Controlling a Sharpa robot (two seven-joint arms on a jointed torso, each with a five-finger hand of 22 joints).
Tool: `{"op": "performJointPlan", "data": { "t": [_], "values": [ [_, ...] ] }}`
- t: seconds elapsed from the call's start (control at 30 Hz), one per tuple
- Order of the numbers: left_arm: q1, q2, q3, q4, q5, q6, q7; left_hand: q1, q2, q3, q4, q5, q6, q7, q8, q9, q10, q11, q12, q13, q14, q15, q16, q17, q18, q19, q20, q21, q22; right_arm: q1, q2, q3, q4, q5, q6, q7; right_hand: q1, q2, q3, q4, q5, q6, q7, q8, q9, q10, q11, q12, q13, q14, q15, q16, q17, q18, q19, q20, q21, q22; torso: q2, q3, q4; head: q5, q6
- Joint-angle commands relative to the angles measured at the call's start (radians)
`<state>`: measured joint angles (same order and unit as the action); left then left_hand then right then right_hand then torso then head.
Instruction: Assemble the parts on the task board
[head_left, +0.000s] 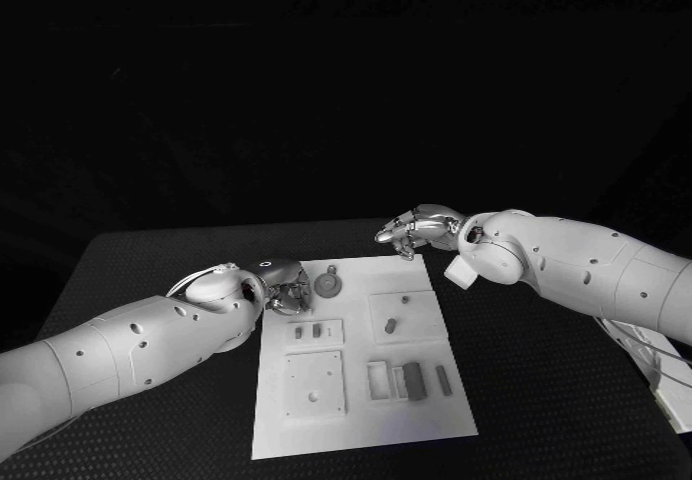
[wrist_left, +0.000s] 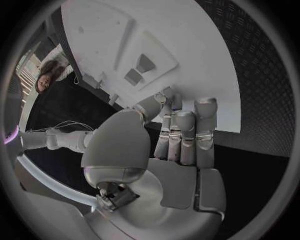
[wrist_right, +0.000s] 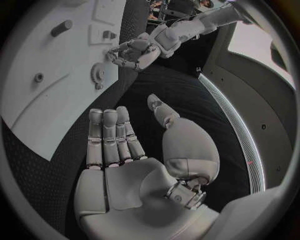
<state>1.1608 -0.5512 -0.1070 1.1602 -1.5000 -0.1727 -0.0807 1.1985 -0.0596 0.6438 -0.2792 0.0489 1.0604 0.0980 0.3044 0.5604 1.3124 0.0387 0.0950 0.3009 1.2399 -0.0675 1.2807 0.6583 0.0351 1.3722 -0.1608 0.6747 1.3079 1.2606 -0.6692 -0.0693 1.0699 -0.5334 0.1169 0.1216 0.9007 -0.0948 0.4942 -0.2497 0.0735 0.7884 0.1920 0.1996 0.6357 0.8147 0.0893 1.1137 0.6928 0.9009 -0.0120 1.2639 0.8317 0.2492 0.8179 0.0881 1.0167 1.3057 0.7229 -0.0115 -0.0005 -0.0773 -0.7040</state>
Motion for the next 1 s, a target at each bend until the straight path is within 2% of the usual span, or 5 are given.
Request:
{"op": "performJointPlan", "data": {
  "t": [0.03, 0.23, 0.27, 0.53, 1.0],
  "values": [
    [0.000, 0.004, 0.000, 0.006, 0.003, -0.001, 0.008, -0.005, -0.001, 0.003, 0.004, 0.003, 0.011, 0.003, 0.006, 0.001, 0.007, 0.000, -0.006, 0.002, 0.000, -0.006, 0.005, -0.001, 0.133, 0.003, -0.007, 0.003, 0.018, 0.000, 0.000, 0.000, 0.002, -0.003, 0.013, 0.011, 0.000, 0.010, 0.000, -0.002, -0.006, 0.000, 0.005, -0.002, -0.002, -0.007, -0.001, 0.006, -0.001, -0.004, -0.001, 0.005, -0.001, 0.013, 0.007, -0.001, -0.004, 0.000, 0.000, 0.0002, 0.0000, -0.001, 0.000],
    [0.000, 0.006, 0.000, 0.009, 0.003, 0.016, 0.009, -0.005, -0.001, 0.003, 0.004, 0.003, 0.011, 0.003, 0.006, 0.001, 0.007, 0.000, -0.006, 0.002, 0.000, -0.006, 0.005, -0.002, 0.133, 0.003, -0.007, 0.003, 0.018, 0.000, 0.000, 0.000, 0.003, -0.003, 0.014, 0.011, 0.000, 0.010, 0.000, -0.002, -0.006, 0.000, 0.005, -0.002, -0.002, -0.007, -0.001, 0.006, -0.001, -0.004, -0.001, 0.005, -0.001, 0.013, 0.007, -0.001, -0.004, 0.000, 0.000, 0.0005, 0.0001, 0.002, -0.002],
    [0.000, 0.006, 0.000, 0.011, 0.003, 0.016, 0.011, -0.005, -0.001, 0.004, 0.004, 0.003, 0.011, 0.003, 0.006, 0.001, 0.007, 0.000, -0.006, 0.002, 0.000, -0.006, 0.005, -0.002, 0.133, 0.003, -0.007, 0.003, 0.018, 0.000, 0.001, 0.000, 0.002, -0.003, 0.013, 0.011, 0.000, 0.010, 0.000, -0.002, -0.006, 0.000, 0.005, -0.002, -0.002, -0.007, -0.001, 0.006, -0.001, -0.004, -0.001, 0.005, -0.001, 0.013, 0.007, -0.001, -0.004, 0.000, 0.000, 0.0006, 0.0001, 0.002, -0.006],
    [0.000, 0.006, 0.000, 0.014, 0.005, 0.024, 0.016, -0.005, -0.001, 0.004, 0.004, 0.003, 0.010, 0.004, 0.005, 0.001, 0.007, 0.000, -0.007, 0.002, 0.000, -0.006, 0.004, -0.002, 0.133, 0.003, -0.007, 0.003, 0.018, 0.000, 0.004, 0.000, -0.003, -0.003, 0.014, 0.011, 0.000, 0.010, 0.000, -0.002, -0.006, 0.000, 0.005, -0.002, -0.002, -0.007, -0.001, 0.006, -0.001, -0.004, -0.001, 0.005, -0.002, 0.013, 0.007, -0.001, -0.005, 0.000, 0.000, 0.0004, 0.0002, 0.000, -0.003],
    [0.000, 0.004, 0.000, 0.018, 0.031, 0.017, 0.030, -0.006, -0.001, 0.005, 0.004, 0.003, 0.007, 0.005, 0.003, 0.000, 0.005, 0.001, -0.010, 0.003, -0.004, -0.005, 0.002, -0.003, 0.133, 0.000, -0.008, 0.002, 0.018, -0.003, 0.006, 0.000, -0.005, -0.003, 0.017, 0.012, 0.000, 0.011, 0.000, -0.002, -0.006, 0.000, 0.005, -0.002, -0.002, -0.007, -0.001, 0.006, -0.002, -0.004, -0.001, 0.005, -0.002, 0.013, 0.007, -0.001, -0.005, 0.000, 0.000, -0.0001, -0.0002, -0.003, -0.008]
  ]
}}
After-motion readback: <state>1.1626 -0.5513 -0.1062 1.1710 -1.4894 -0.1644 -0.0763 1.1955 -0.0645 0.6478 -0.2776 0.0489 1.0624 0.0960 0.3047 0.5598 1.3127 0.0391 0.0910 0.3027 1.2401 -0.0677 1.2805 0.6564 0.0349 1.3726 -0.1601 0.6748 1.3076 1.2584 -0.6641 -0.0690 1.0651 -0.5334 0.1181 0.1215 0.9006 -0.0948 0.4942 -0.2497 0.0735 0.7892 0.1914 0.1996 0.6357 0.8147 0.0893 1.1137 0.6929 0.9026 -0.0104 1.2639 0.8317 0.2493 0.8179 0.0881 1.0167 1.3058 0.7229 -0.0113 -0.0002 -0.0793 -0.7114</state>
